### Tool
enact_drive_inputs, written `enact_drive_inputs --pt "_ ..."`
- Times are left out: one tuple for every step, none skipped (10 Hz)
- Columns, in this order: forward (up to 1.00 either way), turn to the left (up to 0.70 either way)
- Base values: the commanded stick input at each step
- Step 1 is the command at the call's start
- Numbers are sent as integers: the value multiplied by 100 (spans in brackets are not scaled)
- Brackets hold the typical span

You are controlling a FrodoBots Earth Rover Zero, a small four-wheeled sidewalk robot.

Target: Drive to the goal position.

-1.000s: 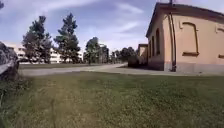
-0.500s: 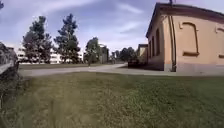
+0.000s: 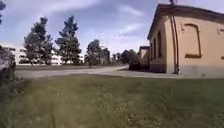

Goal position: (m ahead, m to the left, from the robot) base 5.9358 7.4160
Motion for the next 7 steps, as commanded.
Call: enact_drive_inputs --pt "70 35" --pt "70 35" --pt "70 35" --pt "70 35" --pt "70 35" --pt "70 35" --pt "70 35"
